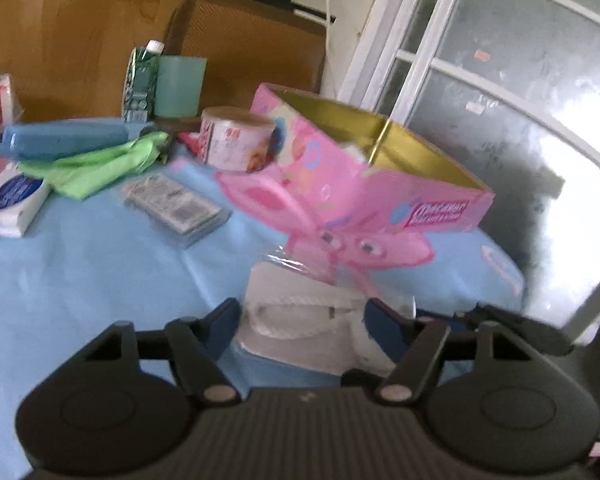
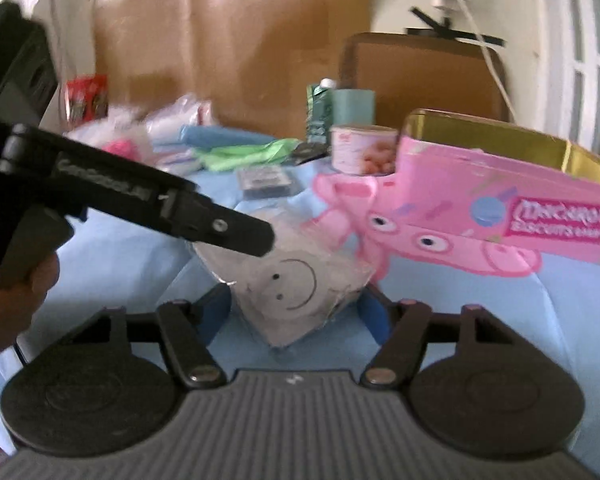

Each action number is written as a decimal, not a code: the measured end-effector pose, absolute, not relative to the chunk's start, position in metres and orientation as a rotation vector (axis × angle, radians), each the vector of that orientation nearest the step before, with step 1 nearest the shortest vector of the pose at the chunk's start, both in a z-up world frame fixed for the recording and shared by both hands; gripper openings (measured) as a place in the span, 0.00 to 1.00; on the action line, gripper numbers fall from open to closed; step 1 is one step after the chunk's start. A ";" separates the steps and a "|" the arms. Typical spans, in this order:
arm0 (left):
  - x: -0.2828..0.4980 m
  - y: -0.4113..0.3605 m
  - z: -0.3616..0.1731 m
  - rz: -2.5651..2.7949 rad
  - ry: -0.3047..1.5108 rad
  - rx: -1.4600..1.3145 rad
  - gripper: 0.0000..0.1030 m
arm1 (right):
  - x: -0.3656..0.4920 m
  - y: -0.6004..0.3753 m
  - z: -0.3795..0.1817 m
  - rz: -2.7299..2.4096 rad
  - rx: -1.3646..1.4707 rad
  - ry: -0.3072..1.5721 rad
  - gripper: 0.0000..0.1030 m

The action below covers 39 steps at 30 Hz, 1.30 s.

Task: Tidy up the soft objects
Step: 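Drop the smiley-face bag into the pink tin, open the right gripper, then reach for and grasp the light-blue plastic case with the right gripper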

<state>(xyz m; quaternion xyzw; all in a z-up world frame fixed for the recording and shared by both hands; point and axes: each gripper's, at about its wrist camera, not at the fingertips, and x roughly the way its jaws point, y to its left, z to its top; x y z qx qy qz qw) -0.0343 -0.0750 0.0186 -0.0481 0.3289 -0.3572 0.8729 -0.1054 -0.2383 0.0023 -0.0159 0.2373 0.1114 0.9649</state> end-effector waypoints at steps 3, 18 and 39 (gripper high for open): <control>-0.035 -0.085 0.044 -0.776 0.615 -0.087 0.65 | -0.116 -0.243 0.015 0.185 -0.058 0.378 0.70; 0.033 -0.247 0.091 -0.771 0.462 0.050 0.79 | -0.037 -0.323 0.048 -0.148 -0.131 0.184 0.70; -0.004 -0.027 0.032 -0.333 0.494 0.024 0.85 | -0.059 -0.247 0.040 0.074 -0.065 0.221 0.71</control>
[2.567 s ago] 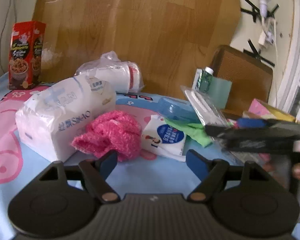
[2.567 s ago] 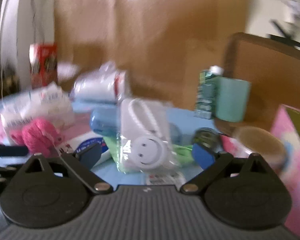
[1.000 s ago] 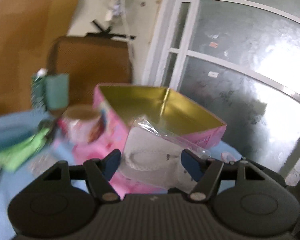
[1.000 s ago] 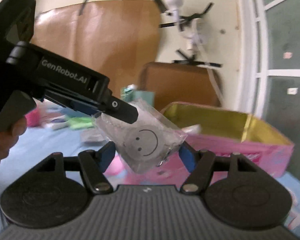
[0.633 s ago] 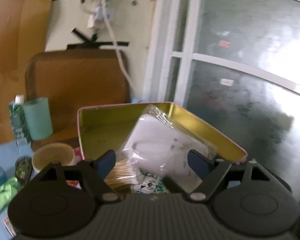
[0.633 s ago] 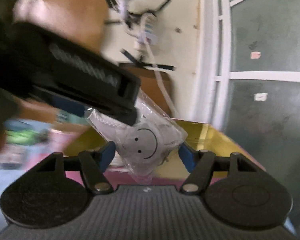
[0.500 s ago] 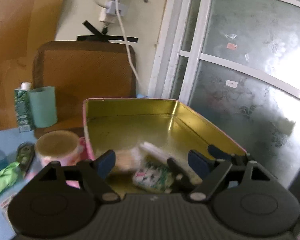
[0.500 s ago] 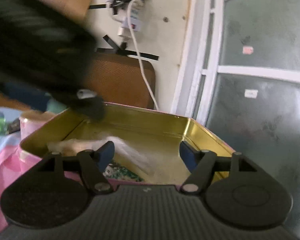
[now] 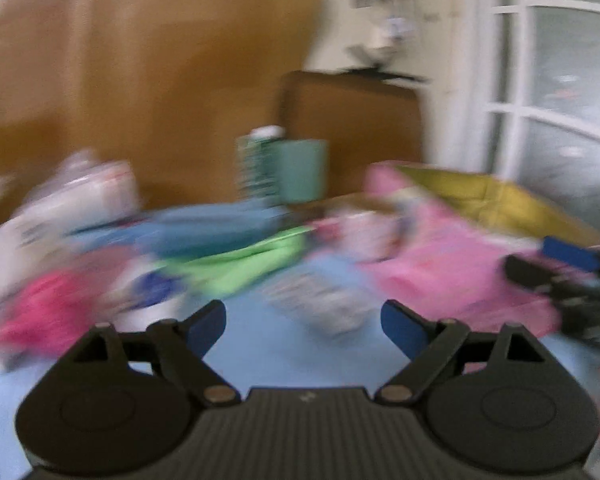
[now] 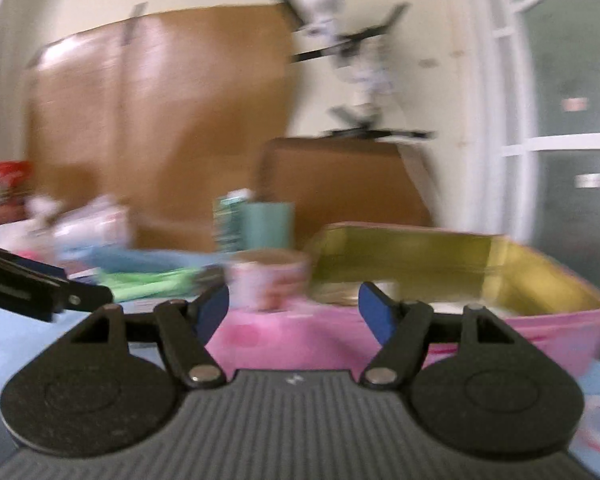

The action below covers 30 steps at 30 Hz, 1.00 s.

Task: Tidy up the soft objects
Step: 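Reach for and grasp the light-blue plastic case with the right gripper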

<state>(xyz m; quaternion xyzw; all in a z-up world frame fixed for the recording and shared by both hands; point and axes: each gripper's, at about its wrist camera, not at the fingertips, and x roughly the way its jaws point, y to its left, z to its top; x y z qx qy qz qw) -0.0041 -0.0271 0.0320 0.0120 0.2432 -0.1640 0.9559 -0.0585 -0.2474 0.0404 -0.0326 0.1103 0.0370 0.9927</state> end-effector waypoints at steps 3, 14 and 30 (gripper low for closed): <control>-0.002 0.015 0.025 -0.203 0.488 0.014 0.85 | -0.037 -0.221 0.042 0.201 -0.033 0.308 0.71; -0.013 0.086 0.023 -0.121 0.340 -0.243 0.94 | 0.071 -0.092 0.048 0.391 -0.152 0.432 0.72; -0.022 0.102 0.024 -0.119 0.274 -0.352 0.95 | 0.108 -0.021 0.015 0.361 -0.750 0.350 0.41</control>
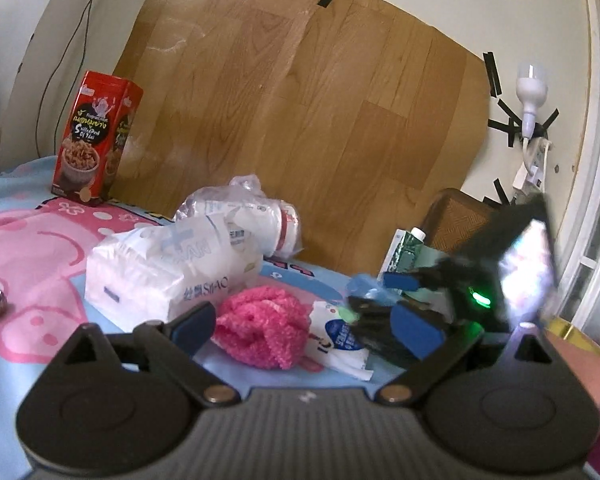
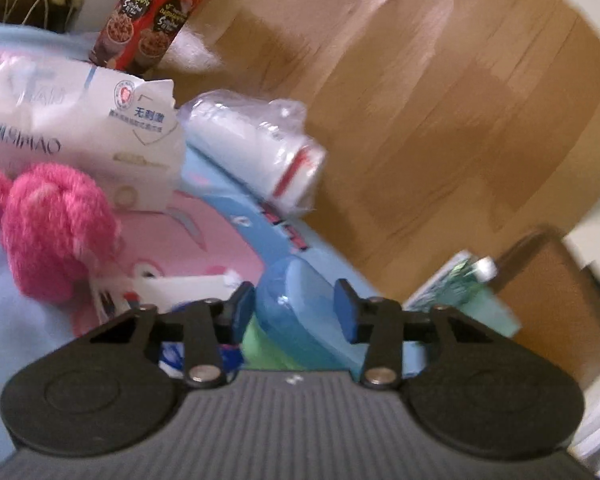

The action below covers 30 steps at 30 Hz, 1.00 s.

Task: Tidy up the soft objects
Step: 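Reach for and grasp the light-blue plastic case with the right gripper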

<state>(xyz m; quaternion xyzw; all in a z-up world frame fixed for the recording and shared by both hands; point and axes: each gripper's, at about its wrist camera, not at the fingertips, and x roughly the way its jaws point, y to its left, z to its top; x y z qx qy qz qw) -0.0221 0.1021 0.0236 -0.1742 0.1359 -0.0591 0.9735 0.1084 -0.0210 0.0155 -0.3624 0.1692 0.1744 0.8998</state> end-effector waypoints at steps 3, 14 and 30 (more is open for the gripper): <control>-0.023 0.102 0.023 -0.118 0.273 -0.354 0.95 | 0.077 -0.045 0.029 0.372 -0.703 0.312 0.38; -0.016 0.098 0.024 -0.190 0.342 -0.338 0.99 | -0.093 -0.139 0.013 0.426 -0.625 0.330 0.44; -0.030 0.041 0.021 -0.458 0.744 -0.496 0.88 | -0.071 -0.160 0.022 0.549 -0.162 0.498 0.78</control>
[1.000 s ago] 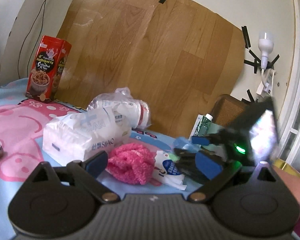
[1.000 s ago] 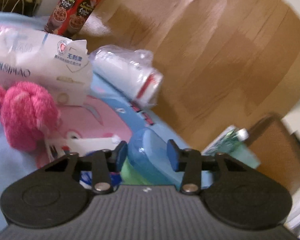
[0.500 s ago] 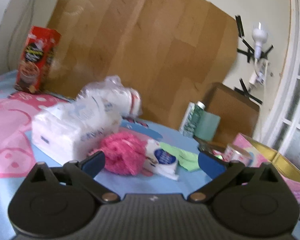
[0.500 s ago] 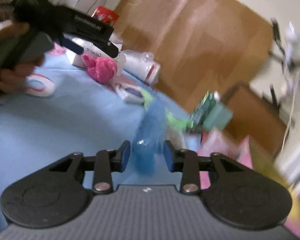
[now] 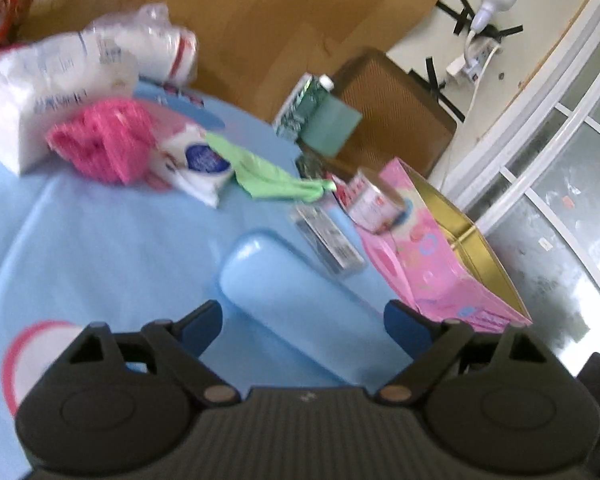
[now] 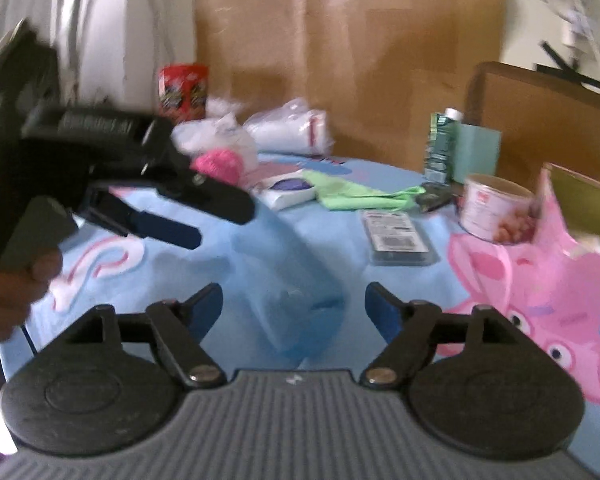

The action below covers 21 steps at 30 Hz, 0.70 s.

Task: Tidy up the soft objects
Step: 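Reach for and grasp the light-blue plastic case with the right gripper, then place the blue case into the pink tin and release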

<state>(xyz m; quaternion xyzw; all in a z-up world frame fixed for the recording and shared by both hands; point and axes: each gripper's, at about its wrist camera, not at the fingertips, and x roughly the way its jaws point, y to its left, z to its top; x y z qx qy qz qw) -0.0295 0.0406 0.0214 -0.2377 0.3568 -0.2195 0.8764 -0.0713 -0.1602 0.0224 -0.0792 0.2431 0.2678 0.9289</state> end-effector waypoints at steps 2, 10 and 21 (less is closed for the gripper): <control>-0.025 0.034 0.017 -0.457 0.780 -0.498 0.81 | -0.069 -0.154 0.017 0.562 -0.184 0.503 0.76; -0.008 -0.003 0.031 -0.557 0.769 -0.466 0.66 | -0.074 -0.176 0.015 0.460 -0.051 0.485 0.48; 0.023 -0.159 0.096 -0.837 0.622 -0.241 0.65 | -0.084 -0.268 0.054 0.085 0.017 0.223 0.44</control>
